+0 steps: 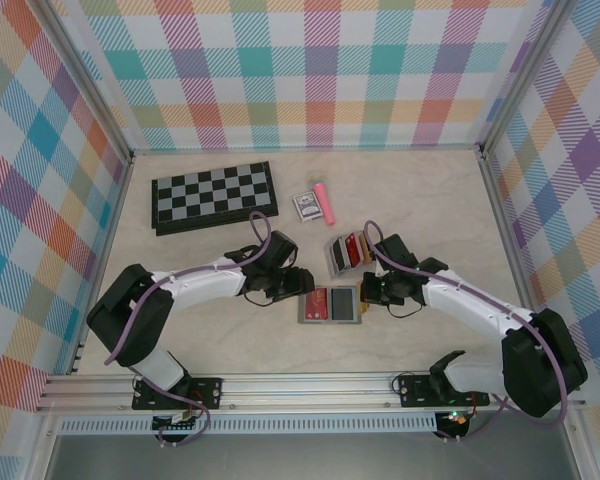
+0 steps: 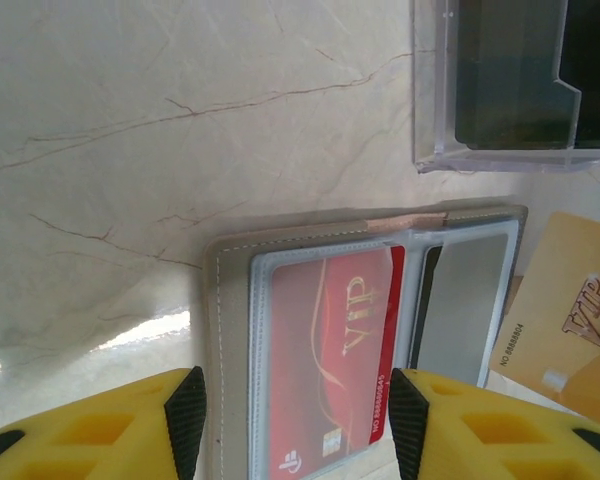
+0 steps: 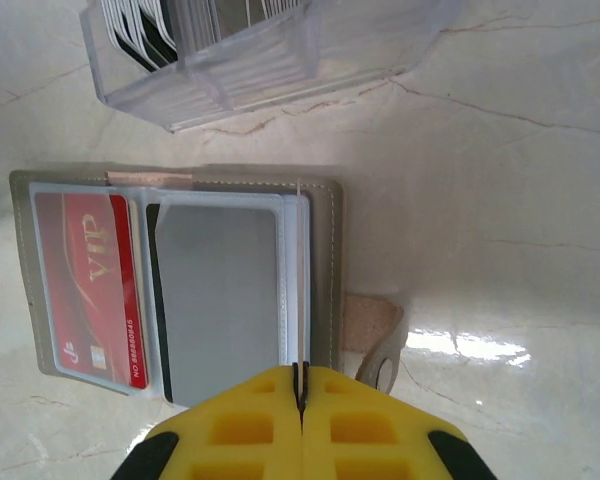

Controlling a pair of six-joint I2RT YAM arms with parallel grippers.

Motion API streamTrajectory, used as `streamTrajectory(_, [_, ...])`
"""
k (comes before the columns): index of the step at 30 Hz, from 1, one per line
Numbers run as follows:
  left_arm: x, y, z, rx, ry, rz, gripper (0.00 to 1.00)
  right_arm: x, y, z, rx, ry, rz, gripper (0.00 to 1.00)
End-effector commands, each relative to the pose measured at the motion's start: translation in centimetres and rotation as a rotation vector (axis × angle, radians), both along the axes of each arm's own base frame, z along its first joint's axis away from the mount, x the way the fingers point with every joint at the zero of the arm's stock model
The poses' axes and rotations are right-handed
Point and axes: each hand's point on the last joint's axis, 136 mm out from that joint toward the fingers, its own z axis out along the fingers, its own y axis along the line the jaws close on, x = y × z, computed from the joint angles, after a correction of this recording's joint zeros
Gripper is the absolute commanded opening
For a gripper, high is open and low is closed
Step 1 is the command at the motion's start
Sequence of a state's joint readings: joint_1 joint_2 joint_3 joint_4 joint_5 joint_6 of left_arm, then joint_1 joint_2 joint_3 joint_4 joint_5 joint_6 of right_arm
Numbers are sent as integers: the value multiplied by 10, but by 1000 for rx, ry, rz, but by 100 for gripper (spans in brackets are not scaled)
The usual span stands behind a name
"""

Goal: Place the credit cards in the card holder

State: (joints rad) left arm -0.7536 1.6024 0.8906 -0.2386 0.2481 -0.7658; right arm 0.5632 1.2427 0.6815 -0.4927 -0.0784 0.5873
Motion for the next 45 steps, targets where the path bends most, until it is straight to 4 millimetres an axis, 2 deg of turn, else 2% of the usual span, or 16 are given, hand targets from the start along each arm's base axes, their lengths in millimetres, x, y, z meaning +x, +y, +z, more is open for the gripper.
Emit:
streamTrajectory(1, [-11, 5, -16, 51, 34, -24, 52, 4, 4, -2, 27, -19, -20, 6])
streamTrajectory(6, [-15, 1, -27, 41, 62, -40, 49, 2, 2, -14, 11, 7, -28, 6])
streamTrajectory(10, [-18, -4, -34, 30, 82, -50, 44, 1, 8, -14, 40, 18, -20, 6])
streamTrajectory(16, [-21, -7, -41, 33, 96, -61, 34, 6, 17, 10, 112, -18, -25, 8])
streamTrajectory(22, [-20, -9, -40, 32, 89, -63, 31, 9, 21, 36, 144, -58, -19, 10])
streamTrajectory(25, [-17, -6, -36, 41, 70, -49, 33, 9, 26, 48, 178, -75, 0, 11])
streamTrajectory(29, [-12, -2, -25, 43, 24, -26, 40, 9, 45, 59, 274, -65, 58, 12])
streamTrajectory(35, [-5, 1, -5, 31, -36, -4, 48, 13, 45, 51, 251, -42, 33, 12])
streamTrajectory(40, [-4, 0, -1, 20, -47, -3, 52, 11, 60, 49, 310, 0, 76, 11])
streamTrajectory(45, [-4, -5, 3, 0, -52, -17, 53, 12, 58, 44, 293, 13, 67, 11])
